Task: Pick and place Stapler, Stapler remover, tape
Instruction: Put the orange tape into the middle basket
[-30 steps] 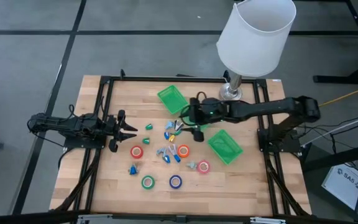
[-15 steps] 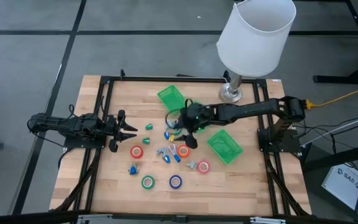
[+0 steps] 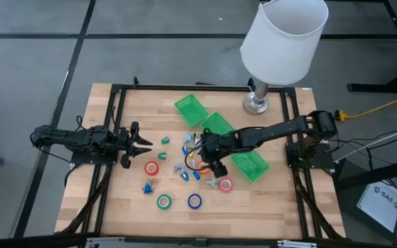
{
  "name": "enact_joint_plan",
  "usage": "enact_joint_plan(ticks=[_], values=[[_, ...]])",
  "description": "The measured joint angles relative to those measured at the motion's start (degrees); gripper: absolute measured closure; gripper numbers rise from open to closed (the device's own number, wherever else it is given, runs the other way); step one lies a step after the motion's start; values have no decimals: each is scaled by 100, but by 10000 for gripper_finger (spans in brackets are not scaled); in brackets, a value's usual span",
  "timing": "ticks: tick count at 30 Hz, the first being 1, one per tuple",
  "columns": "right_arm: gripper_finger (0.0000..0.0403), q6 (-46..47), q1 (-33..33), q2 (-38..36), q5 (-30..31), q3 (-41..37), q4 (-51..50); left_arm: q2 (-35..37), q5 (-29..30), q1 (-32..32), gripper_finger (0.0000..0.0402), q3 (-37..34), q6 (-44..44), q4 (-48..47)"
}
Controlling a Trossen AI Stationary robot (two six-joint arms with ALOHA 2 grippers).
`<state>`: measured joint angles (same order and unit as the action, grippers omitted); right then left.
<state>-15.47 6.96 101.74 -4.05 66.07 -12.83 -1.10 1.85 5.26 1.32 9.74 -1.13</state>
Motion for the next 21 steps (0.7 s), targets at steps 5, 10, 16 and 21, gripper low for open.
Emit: enact_joint_plan(ticks=[5,10,16,21], values=[[121,-1,-2,315,0,0,-143,0,1,-1,295,0,1,2],[121,-1,-2,636,2,0,-111,0,0,0,295,0,1,2],[121,9,-2,932,325,6,27,0,0,0,295,0,0,2],[126,45,-4,974,330,10,43,0,0,-1,295,0,0,1]])
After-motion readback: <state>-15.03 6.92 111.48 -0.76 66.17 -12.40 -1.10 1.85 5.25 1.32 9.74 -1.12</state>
